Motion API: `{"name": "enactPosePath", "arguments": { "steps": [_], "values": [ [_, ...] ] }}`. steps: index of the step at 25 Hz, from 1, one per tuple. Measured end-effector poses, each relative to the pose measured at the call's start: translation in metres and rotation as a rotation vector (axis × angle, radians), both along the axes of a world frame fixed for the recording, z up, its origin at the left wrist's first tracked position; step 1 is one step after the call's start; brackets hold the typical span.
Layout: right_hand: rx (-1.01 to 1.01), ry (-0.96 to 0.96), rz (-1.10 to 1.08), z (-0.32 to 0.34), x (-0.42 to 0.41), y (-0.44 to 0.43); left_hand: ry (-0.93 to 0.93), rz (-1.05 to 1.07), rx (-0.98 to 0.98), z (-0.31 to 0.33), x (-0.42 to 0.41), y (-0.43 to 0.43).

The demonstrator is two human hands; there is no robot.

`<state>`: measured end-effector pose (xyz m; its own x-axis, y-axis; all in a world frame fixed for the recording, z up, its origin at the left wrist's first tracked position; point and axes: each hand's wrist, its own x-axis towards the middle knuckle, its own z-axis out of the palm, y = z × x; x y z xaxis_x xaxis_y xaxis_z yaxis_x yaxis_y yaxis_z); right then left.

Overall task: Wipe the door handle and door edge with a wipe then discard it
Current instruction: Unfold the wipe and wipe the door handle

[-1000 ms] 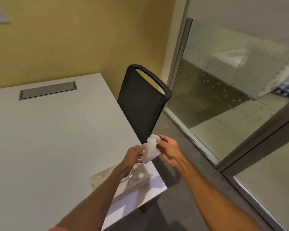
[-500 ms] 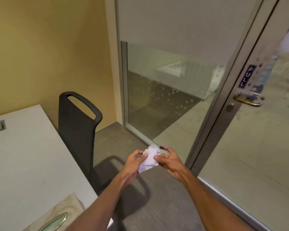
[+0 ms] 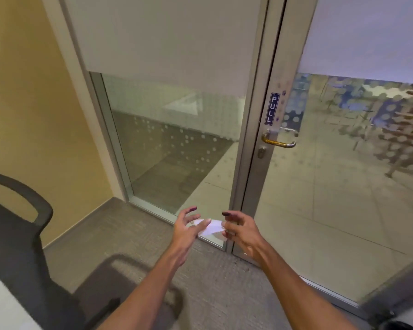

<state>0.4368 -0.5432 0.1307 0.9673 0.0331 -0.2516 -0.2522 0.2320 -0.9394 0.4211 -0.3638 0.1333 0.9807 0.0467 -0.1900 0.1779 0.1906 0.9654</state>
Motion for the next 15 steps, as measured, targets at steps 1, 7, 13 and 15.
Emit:
{"name": "enactPosePath", "arguments": {
  "steps": [1,7,13,15],
  "values": [
    [0.0,0.004,-0.019,-0.001,0.007,-0.006,-0.018,-0.078,0.07,-0.001,0.011,-0.004],
    [-0.29,-0.05,0.001,-0.002,0.062,-0.033,-0.082,-0.228,0.298,-0.008,0.098,-0.021],
    [-0.467,-0.052,-0.099,0.001,0.131,-0.037,-0.099,-0.385,0.333,-0.013,0.184,-0.026],
    [-0.498,-0.057,-0.094,0.004,0.148,-0.035,-0.063,-0.399,0.275,-0.015,0.205,-0.029]
  ]
}}
